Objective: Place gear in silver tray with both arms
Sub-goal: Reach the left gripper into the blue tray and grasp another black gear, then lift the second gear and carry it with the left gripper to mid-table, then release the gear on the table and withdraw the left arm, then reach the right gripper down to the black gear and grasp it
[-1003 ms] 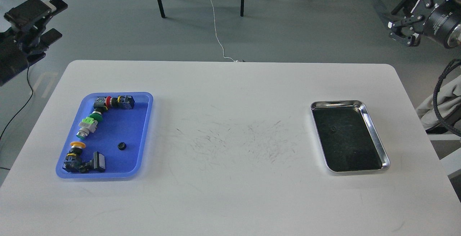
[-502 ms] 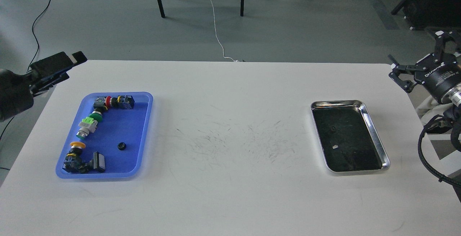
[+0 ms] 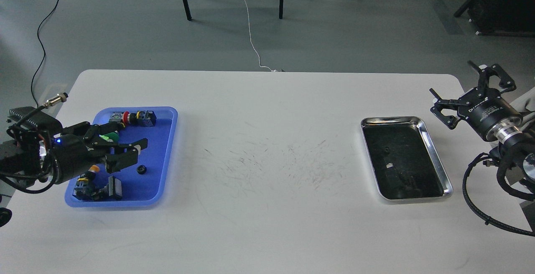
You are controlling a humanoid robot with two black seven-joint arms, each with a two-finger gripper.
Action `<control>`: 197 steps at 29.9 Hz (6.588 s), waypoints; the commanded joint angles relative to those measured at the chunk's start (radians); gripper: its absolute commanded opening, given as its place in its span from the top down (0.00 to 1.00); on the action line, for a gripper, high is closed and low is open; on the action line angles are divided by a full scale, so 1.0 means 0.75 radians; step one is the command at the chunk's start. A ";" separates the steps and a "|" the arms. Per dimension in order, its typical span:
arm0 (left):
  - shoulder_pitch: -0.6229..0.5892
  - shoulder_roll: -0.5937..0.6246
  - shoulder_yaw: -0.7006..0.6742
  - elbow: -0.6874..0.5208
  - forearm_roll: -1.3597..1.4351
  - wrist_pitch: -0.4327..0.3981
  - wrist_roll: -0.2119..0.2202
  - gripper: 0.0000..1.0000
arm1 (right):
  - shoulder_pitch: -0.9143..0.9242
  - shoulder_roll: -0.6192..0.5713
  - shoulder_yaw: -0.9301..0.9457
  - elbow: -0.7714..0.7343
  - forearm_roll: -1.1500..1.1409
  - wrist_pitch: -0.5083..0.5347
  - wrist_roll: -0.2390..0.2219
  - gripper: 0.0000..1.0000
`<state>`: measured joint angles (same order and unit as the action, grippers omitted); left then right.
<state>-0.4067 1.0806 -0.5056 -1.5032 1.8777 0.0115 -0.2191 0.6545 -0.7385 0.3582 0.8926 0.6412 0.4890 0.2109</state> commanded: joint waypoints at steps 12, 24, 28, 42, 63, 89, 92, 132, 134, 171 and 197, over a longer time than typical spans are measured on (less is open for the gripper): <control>-0.008 -0.267 0.167 0.476 0.323 0.242 -0.150 0.04 | 0.003 0.007 -0.007 -0.020 -0.012 0.000 -0.005 0.02; -0.010 -0.298 0.177 0.534 0.321 0.259 -0.186 0.13 | 0.007 0.007 -0.005 -0.032 -0.016 0.000 -0.007 0.02; -0.010 -0.318 0.177 0.562 0.321 0.259 -0.229 0.18 | 0.009 -0.001 -0.001 -0.022 -0.016 0.000 -0.007 0.02; -0.016 -0.340 0.177 0.622 0.321 0.257 -0.260 0.49 | 0.021 -0.003 -0.001 -0.010 -0.016 0.000 -0.007 0.02; -0.030 -0.345 0.230 0.669 0.309 0.244 -0.295 0.89 | 0.021 -0.007 0.009 -0.014 -0.018 0.000 -0.007 0.01; -0.404 -0.287 0.226 0.317 0.147 0.183 -0.221 0.95 | 0.021 -0.169 0.052 0.021 -0.053 0.000 -0.015 0.02; -0.462 -0.320 0.228 0.227 0.147 0.124 -0.148 0.95 | 0.019 -0.195 0.048 0.015 -0.053 0.000 -0.015 0.02; -0.421 -1.441 0.451 0.812 0.405 0.052 0.098 0.95 | -0.024 -0.210 0.032 -0.110 -0.057 0.000 -0.026 0.02; -0.409 -1.441 0.451 0.798 0.405 0.054 0.102 0.95 | -0.024 -0.210 0.032 -0.110 -0.055 0.000 -0.026 0.02; -0.445 -1.441 0.163 0.746 -0.036 0.183 0.114 0.03 | 0.068 -0.185 0.032 0.215 -0.321 0.000 -0.026 0.01; -0.413 -0.672 -0.195 0.730 -2.067 0.045 0.075 0.03 | 1.235 0.121 -0.990 0.487 -1.268 0.000 -0.042 0.01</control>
<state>-0.7397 0.5442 -0.6521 -0.9573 0.4415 0.1376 -0.1620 1.4340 -0.7407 -0.2073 1.2512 -0.2724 0.4888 0.1890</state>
